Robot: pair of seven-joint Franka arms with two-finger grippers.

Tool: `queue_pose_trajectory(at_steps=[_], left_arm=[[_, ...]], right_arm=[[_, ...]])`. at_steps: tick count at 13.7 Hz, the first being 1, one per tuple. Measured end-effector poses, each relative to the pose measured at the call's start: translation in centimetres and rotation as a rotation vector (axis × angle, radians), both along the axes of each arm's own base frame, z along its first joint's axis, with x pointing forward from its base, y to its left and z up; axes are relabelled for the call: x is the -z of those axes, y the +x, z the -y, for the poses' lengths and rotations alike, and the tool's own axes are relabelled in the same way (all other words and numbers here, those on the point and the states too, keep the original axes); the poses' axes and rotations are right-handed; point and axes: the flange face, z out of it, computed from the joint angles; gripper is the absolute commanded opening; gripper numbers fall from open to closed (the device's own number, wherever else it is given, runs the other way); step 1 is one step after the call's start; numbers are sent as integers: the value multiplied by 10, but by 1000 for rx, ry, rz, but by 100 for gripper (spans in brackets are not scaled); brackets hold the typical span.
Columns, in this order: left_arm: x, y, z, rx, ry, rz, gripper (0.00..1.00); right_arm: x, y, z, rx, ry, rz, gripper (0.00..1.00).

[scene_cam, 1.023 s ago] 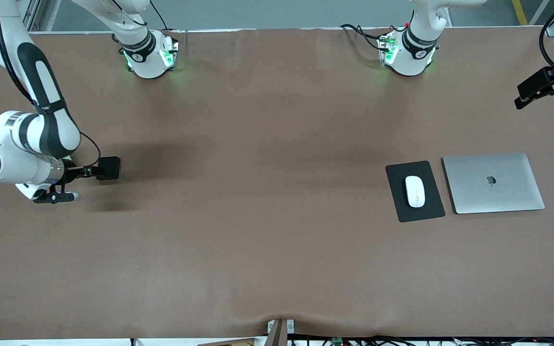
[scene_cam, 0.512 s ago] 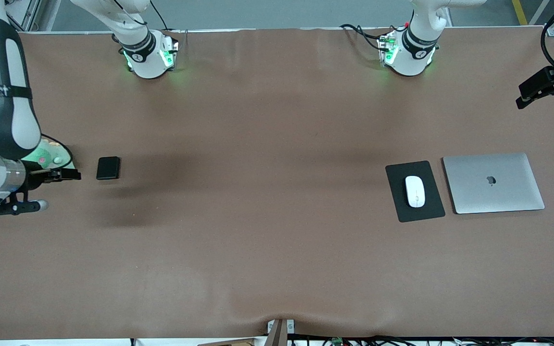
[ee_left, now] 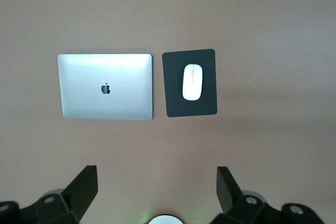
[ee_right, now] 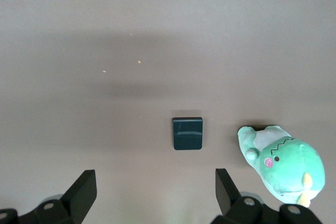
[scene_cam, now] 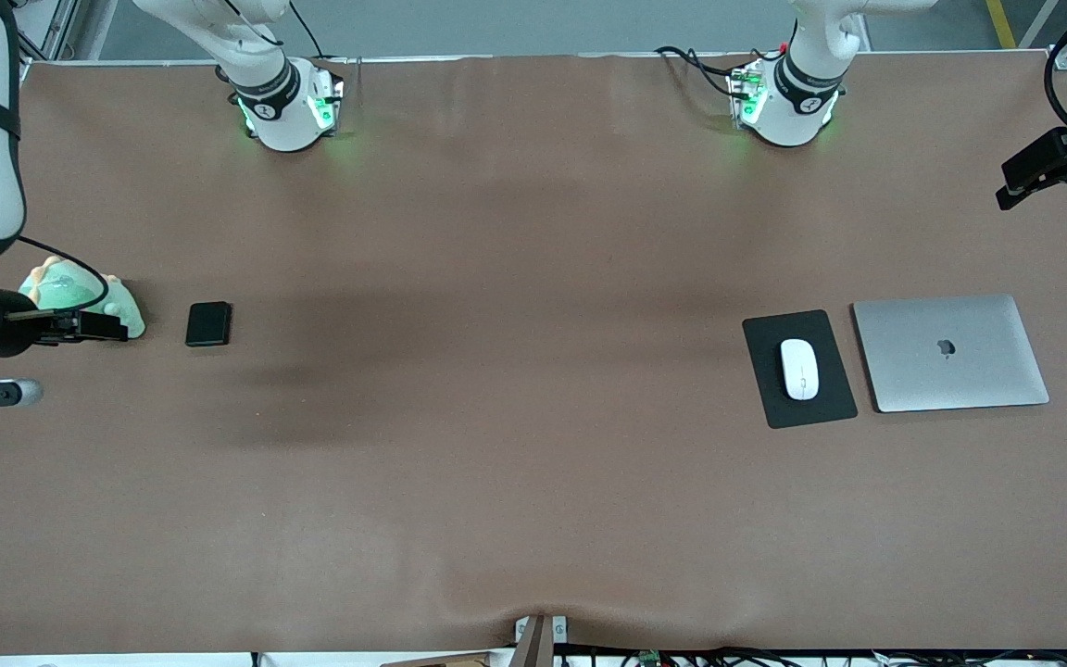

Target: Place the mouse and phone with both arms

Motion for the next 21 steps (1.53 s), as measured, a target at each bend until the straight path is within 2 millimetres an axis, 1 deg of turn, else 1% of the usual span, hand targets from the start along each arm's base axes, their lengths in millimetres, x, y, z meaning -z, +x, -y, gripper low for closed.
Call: queue_pose_trajectory(at_steps=[3,4,8,10,12,15,16,17,19,21], left_arm=[[0,0,0,0,0,0,100],[0,0,0,0,0,0,100],[0,0,0,-1,0,0,100],[0,0,-2,-3,0,0,100],[0,0,-3,-6,0,0,100],[0,0,-3,-6,0,0,100],[0,0,-3,-6,0,0,100],[0,0,-3,-6,0,0,100],[0,0,-3,-7,0,0,100],[0,0,-3,-7,0,0,100]], right_arm=[[-28,-1,-14,141,-28,21,100],[-39,-5,-18,161,-27,26,100],[-98,-45,-42,160,37,17,100],[-117,-62,-54,140,41,42,100],[-120,-75,-62,133,44,99,100],[-109,-96,-63,64,54,157,100],[-108,-100,-62,27,58,163,100],[-111,-101,-61,2,60,177,100],[-123,-101,-57,-5,61,201,100],[-129,-101,-52,1,61,208,100]])
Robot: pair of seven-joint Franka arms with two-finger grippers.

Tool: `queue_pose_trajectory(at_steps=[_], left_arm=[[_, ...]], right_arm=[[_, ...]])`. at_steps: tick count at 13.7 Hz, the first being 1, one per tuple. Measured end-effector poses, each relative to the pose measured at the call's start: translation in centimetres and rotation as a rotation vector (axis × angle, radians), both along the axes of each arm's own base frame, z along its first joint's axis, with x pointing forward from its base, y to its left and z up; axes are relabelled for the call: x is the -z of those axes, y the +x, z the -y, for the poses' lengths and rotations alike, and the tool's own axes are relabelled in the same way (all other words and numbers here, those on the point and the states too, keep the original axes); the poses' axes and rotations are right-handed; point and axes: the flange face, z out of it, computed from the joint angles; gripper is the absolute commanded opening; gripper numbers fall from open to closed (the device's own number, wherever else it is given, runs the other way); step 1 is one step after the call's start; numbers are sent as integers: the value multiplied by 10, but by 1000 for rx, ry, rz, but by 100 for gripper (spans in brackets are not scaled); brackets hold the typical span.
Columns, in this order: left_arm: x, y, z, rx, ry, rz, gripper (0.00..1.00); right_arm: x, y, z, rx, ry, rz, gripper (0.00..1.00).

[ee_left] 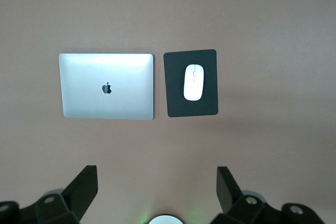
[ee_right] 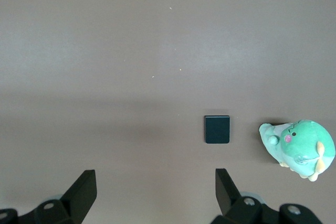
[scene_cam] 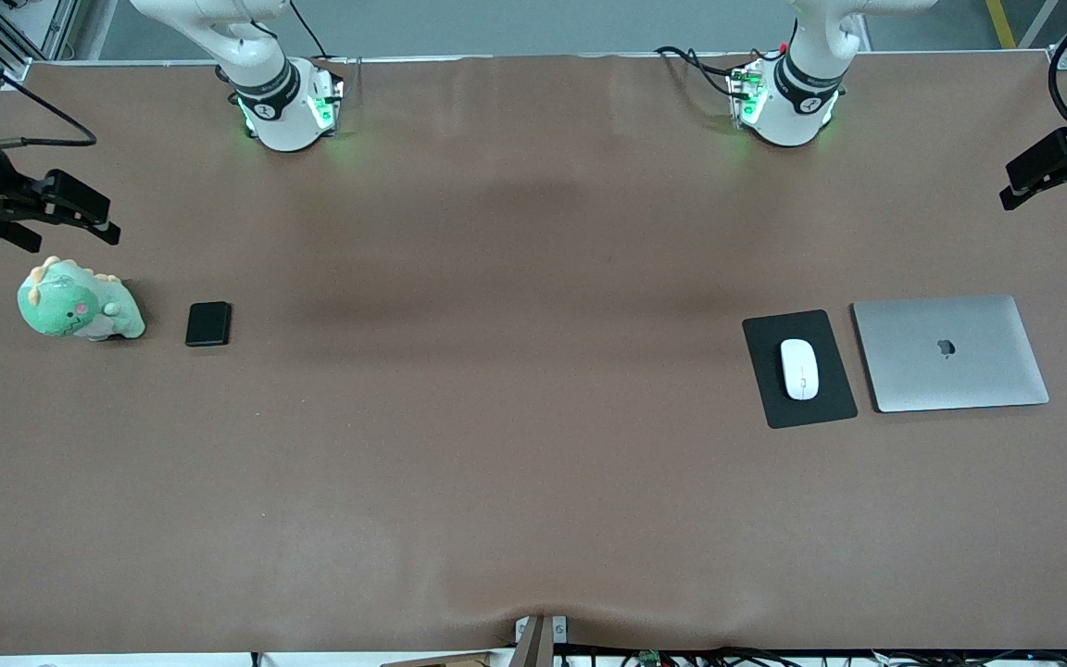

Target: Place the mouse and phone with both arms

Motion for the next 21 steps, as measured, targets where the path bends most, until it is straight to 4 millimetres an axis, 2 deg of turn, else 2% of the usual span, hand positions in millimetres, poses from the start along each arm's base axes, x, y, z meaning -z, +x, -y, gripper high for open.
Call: queue_pose_trajectory(at_steps=[7,15,21], left_arm=[[0,0,-2,-5,0,0,100],[4,0,5,8,0,-10,100],[20,-4,31,13,-24,-38,100]], right_arm=[[3,-4,17,21,-27,-34,100],[5,-6,19,55,-32,-61,100],[5,-6,19,60,-32,-63,100]])
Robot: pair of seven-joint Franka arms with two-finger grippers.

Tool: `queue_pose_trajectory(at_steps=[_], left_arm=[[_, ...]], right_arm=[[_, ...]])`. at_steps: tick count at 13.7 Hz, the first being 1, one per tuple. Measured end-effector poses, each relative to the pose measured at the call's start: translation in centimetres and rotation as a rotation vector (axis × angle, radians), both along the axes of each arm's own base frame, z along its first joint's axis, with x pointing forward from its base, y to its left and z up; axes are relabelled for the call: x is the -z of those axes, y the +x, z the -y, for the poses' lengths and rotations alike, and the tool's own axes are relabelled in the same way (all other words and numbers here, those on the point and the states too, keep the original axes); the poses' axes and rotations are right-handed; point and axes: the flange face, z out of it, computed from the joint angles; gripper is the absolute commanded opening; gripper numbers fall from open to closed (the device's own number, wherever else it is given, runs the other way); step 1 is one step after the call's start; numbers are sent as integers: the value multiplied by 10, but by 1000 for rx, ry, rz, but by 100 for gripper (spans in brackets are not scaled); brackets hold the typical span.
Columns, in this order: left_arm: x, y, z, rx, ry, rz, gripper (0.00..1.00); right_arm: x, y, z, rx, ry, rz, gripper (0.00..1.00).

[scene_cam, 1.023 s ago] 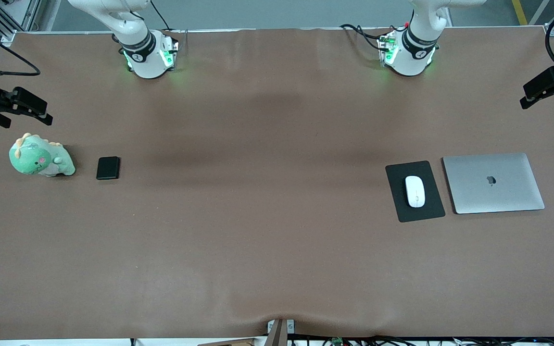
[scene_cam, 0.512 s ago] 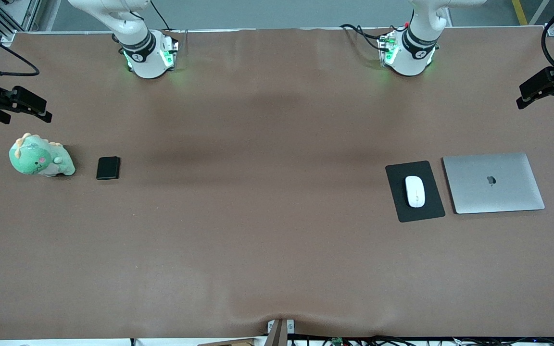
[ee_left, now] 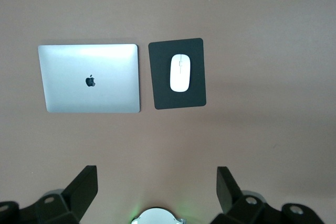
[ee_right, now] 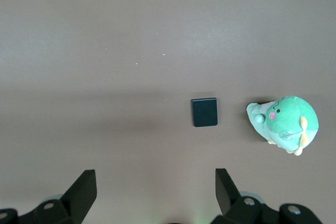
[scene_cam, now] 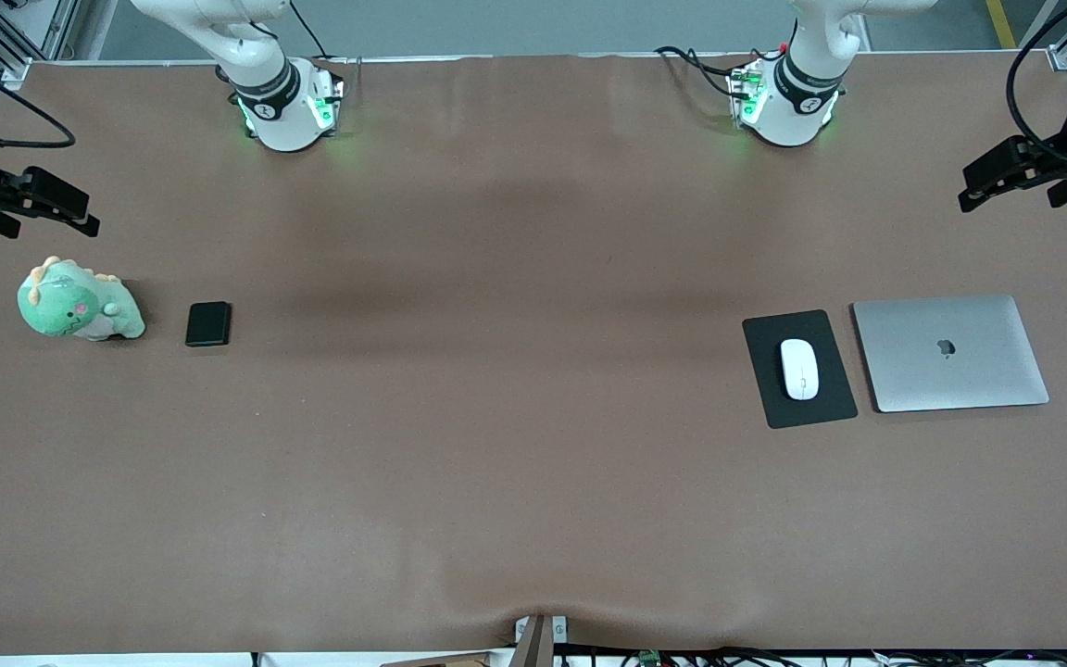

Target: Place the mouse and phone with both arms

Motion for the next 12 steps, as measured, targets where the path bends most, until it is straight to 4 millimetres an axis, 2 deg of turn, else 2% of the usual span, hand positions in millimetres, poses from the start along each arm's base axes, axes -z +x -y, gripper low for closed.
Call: queue_pose_trajectory(at_steps=[5,12], left_arm=[[-3,-16,-1,-4,-2,41,100],[-8,-14,-5,-12,-5,66,100]], right_arm=[[0,0,0,1,0,-1,100],[2,-1,0,1,0,-15,100]])
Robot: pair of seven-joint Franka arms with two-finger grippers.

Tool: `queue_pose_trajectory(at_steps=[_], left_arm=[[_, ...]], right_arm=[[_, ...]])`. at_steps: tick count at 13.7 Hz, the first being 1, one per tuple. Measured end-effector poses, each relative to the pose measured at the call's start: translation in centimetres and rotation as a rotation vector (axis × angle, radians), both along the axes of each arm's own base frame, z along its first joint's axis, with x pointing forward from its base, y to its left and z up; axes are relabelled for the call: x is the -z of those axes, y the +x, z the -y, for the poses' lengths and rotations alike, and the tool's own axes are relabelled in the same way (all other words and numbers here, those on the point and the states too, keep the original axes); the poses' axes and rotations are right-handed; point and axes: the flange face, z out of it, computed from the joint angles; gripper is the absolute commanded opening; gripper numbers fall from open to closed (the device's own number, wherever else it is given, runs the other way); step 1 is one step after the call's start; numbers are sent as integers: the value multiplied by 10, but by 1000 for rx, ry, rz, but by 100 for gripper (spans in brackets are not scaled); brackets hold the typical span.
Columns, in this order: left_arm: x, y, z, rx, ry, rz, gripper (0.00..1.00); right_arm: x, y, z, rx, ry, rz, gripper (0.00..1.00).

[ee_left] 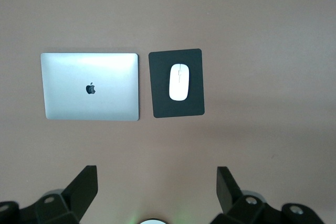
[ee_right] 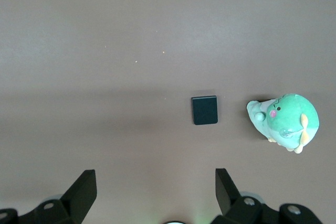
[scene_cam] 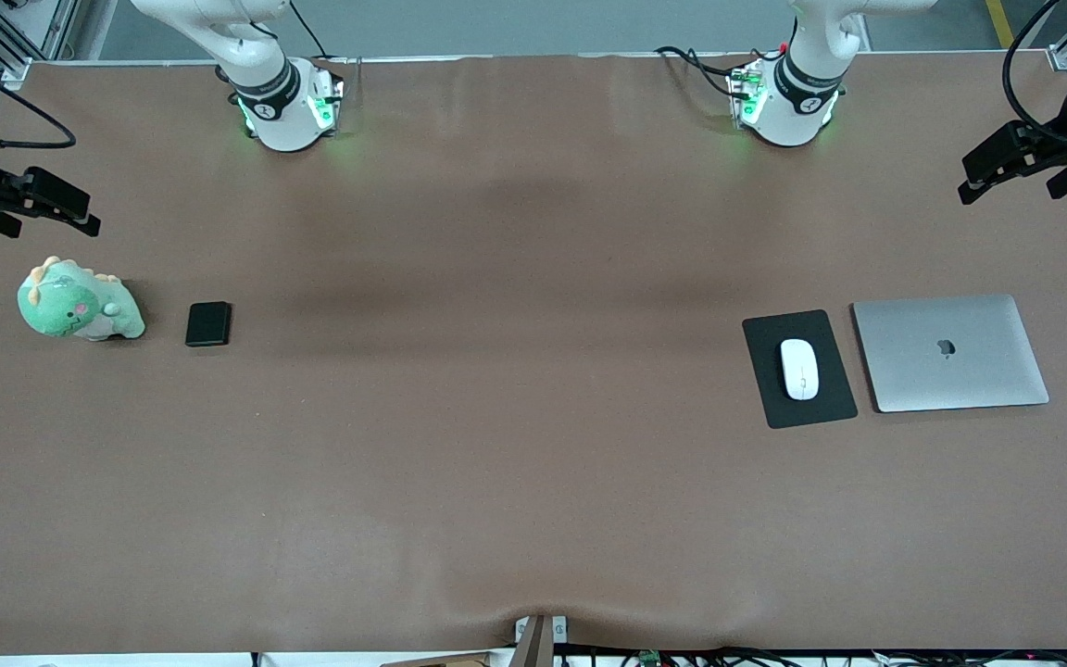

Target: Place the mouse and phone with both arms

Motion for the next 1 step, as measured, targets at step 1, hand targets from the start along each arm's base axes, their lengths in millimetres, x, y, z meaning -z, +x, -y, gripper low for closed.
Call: queue_pose_trajectory(at_steps=[1], left_arm=[[0,0,0,0,0,0,100]], right_arm=[[0,0,0,0,0,-4,100]])
